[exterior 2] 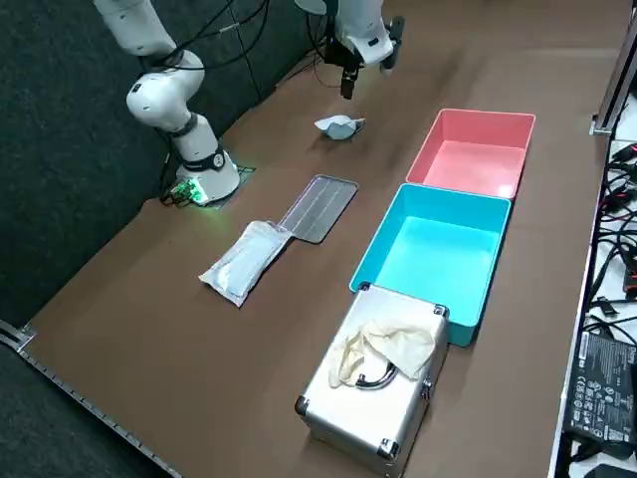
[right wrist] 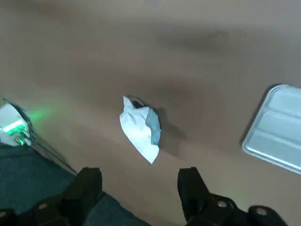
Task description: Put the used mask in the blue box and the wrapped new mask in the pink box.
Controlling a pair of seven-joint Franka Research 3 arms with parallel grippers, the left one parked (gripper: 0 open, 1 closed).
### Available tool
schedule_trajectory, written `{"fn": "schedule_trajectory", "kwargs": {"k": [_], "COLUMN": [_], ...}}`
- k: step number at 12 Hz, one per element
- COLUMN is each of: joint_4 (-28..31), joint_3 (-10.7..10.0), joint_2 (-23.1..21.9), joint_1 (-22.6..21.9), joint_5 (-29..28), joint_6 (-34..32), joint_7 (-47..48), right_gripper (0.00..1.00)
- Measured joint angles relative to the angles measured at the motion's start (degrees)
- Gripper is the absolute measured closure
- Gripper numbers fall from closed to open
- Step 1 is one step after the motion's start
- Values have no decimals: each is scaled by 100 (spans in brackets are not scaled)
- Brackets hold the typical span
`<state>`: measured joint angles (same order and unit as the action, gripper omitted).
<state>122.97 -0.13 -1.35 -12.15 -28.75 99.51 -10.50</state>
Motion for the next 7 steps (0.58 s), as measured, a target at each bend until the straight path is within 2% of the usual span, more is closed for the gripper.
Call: {"fn": "schedule_trajectory", "kwargs": {"k": [7], "joint_4": [814], "joint_3": [12], "joint_2": [95], "joint_1": [-838], "joint_5": [-9], "joint_6": [1031], "joint_7": [0], "right_gripper": [1]}}
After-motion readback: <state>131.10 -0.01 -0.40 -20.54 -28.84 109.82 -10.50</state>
